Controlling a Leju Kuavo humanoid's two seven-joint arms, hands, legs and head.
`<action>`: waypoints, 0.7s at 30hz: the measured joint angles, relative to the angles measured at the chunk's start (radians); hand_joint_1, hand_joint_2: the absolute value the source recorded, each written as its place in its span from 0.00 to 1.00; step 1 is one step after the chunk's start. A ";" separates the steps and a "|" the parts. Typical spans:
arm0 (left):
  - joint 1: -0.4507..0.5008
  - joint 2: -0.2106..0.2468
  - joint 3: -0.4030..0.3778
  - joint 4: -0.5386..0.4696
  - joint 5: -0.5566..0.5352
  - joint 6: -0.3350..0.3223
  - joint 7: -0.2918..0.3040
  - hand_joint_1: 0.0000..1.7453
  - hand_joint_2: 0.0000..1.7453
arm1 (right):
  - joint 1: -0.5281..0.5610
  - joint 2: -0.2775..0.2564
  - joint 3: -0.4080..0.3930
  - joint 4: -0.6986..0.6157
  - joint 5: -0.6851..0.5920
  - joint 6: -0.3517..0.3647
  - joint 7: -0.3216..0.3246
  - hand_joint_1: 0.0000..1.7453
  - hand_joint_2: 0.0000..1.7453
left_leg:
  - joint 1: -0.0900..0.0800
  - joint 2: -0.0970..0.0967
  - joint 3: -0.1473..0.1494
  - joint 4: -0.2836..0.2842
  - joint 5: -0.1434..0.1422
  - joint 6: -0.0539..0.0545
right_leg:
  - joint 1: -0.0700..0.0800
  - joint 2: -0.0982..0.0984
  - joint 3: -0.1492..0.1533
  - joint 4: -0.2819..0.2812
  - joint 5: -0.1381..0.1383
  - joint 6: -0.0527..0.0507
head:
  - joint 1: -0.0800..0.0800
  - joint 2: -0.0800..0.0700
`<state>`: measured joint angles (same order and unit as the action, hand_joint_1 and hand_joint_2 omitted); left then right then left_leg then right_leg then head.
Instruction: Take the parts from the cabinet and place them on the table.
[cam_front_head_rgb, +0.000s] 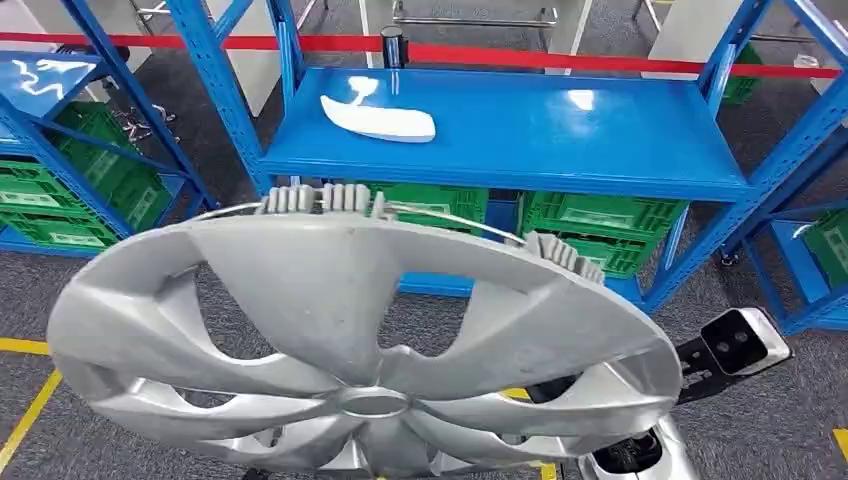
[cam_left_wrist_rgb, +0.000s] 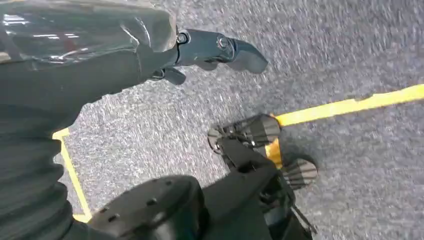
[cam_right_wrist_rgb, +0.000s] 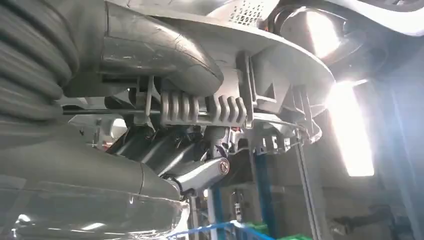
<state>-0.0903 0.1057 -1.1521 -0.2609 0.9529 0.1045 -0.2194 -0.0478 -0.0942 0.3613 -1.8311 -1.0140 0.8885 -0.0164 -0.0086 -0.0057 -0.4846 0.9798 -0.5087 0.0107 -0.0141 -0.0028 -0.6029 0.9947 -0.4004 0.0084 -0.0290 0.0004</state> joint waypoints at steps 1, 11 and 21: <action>0.001 0.002 0.000 0.000 0.000 0.000 0.000 0.00 1.00 | 0.000 0.001 0.000 0.000 0.000 0.000 0.000 0.95 1.00 | -0.002 0.001 -0.004 0.001 0.005 0.004 | -0.002 0.000 -0.003 -0.001 0.008 0.006 | 0.000 0.000; -0.008 -0.006 -0.003 0.000 -0.017 -0.002 0.003 0.00 1.00 | 0.019 0.001 -0.016 -0.009 0.004 0.007 0.007 0.95 1.00 | 0.010 0.016 -0.141 -0.018 0.140 0.019 | -0.004 0.001 0.012 0.190 -0.105 0.036 | 0.009 0.000; -0.009 -0.006 -0.008 0.000 -0.017 -0.002 0.005 0.00 1.00 | 0.022 0.012 -0.018 -0.016 0.005 0.011 0.008 0.95 1.00 | 0.020 0.010 -0.239 0.204 -0.015 -0.034 | -0.001 -0.001 0.079 -0.005 -0.089 -0.031 | 0.006 0.000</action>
<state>-0.0998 0.0996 -1.1605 -0.2605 0.9361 0.1022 -0.2144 -0.0259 -0.0824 0.3433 -1.8475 -1.0094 0.8995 -0.0084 0.0113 0.0040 -0.7233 1.1834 -0.5232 -0.0237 -0.0147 -0.0037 -0.5240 0.9900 -0.4890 -0.0222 -0.0229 0.0004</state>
